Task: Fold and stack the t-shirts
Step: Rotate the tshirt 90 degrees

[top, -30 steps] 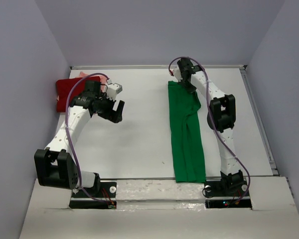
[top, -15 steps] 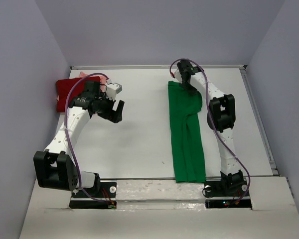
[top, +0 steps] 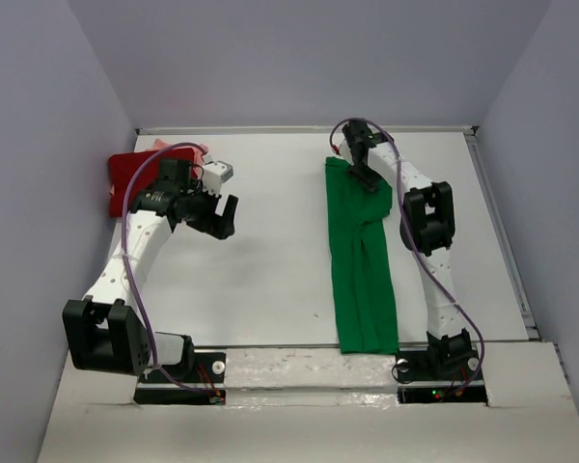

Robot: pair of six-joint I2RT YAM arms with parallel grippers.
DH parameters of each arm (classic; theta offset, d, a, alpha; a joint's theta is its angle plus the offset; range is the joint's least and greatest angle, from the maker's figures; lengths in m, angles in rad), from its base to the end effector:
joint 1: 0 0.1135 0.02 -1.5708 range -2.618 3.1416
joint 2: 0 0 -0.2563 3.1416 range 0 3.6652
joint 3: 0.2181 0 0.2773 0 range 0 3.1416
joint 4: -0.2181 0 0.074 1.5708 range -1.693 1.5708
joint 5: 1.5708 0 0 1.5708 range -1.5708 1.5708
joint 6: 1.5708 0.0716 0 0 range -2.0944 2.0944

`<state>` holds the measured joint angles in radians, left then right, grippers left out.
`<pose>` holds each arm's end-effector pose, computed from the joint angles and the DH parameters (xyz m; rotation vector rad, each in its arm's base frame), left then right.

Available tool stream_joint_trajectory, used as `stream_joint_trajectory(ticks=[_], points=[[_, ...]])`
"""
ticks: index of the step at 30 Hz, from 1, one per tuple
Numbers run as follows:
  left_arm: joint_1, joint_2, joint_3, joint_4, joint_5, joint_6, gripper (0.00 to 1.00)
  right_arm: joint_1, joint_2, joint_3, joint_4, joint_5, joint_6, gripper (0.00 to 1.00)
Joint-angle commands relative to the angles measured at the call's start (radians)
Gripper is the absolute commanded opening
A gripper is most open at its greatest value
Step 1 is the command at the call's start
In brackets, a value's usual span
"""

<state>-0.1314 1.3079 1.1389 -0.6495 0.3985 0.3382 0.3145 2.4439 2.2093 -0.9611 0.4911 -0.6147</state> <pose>0.3196 -0.0703 0.2724 0.7232 2.2239 -0.3732 0.5277 0.1361 0.1460 -1.1146 2.5157 -0.7591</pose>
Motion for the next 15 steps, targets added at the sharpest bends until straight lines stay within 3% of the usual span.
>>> stream_joint_trajectory(ticks=[1,3,7,11,15], points=[[0.009,-0.036,-0.004,0.007,0.03,0.002,0.99,-0.024,-0.031,0.021,0.038,0.035,-0.046,0.63],[0.01,-0.038,-0.001,0.007,0.03,0.002,0.99,-0.048,-0.036,0.02,0.038,0.037,-0.046,0.63],[0.012,-0.039,-0.002,0.008,0.033,0.002,0.99,-0.097,-0.045,0.004,0.038,0.027,-0.014,0.52],[0.012,-0.036,-0.001,0.008,0.036,0.002,0.99,-0.152,-0.057,0.012,0.03,-0.094,0.053,0.42],[0.013,-0.03,-0.001,0.01,0.036,0.004,0.99,-0.184,-0.088,-0.006,-0.014,-0.224,0.121,0.38]])
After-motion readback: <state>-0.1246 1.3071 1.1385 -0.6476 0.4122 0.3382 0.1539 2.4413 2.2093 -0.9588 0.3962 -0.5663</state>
